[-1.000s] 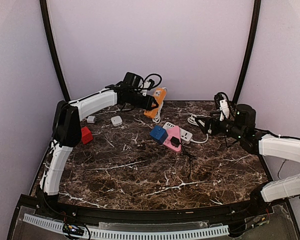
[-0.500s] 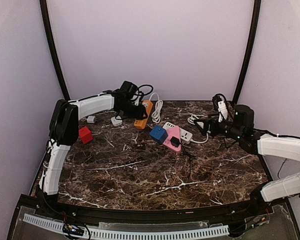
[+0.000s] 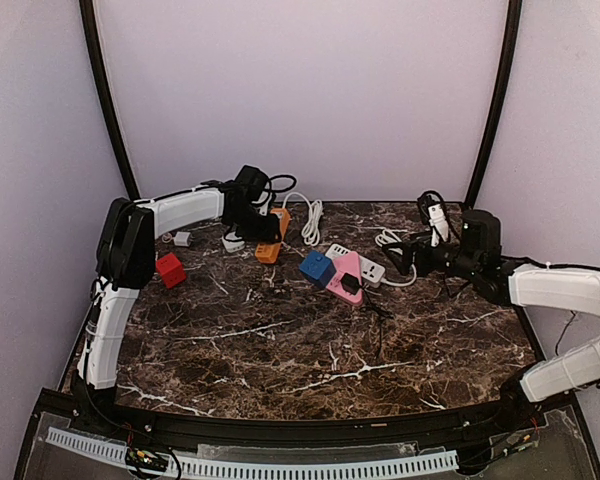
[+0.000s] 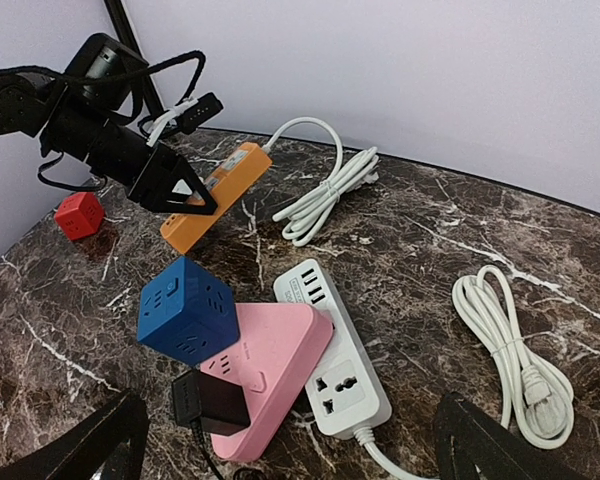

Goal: Pull the plug off the socket

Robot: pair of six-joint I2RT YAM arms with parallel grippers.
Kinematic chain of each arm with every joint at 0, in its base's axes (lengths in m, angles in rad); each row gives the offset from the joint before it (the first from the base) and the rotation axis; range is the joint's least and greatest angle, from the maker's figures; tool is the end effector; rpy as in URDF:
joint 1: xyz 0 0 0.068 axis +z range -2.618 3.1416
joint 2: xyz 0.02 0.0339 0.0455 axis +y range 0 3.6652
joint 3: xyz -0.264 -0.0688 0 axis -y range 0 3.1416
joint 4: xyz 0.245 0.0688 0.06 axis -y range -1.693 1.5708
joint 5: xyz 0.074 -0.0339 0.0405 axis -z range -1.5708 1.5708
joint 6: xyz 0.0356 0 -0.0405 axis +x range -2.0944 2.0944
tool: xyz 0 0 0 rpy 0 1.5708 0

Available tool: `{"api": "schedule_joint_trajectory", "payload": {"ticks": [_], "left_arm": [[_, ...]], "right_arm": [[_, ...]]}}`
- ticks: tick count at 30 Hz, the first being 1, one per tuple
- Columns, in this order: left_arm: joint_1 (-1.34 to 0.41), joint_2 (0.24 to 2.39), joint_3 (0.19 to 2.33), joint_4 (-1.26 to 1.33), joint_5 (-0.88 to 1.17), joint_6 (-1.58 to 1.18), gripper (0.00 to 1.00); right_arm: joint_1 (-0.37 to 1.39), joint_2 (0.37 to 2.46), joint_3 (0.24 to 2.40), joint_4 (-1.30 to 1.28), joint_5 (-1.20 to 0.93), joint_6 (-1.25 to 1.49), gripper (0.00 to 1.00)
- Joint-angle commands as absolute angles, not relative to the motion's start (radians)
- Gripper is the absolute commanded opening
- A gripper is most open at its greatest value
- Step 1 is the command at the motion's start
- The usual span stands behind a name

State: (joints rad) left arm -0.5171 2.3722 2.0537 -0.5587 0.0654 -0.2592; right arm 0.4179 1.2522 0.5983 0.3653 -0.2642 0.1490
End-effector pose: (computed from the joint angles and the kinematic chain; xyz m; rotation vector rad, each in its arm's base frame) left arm 0.4605 -0.2646 0.1932 0.3496 2.4672 -0.4163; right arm 0.2450 0.1189 0.2320 -0.4388 1.8466 0.6351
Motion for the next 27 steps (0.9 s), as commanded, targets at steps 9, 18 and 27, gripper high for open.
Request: {"api": "schedule_joint_trajectory", "payload": {"ticks": [9, 18, 27], "left_arm": [[-0.527, 2.337, 2.043, -0.617, 0.129, -0.233, 0.56], [-0.528, 2.333, 2.048, -0.615, 0.141, -0.220, 0.71], [-0.528, 2.317, 2.051, -0.624, 0.137, -0.213, 0.97]], "right_arm": [[0.414, 1.346, 0.703, 0.304, -0.312, 0.149, 0.98], [0.414, 1.407, 0.766, 0.224, -0.246, 0.119, 0.97], [0.413, 1.502, 0.846, 0.113, -0.163, 0.041, 0.94]]}}
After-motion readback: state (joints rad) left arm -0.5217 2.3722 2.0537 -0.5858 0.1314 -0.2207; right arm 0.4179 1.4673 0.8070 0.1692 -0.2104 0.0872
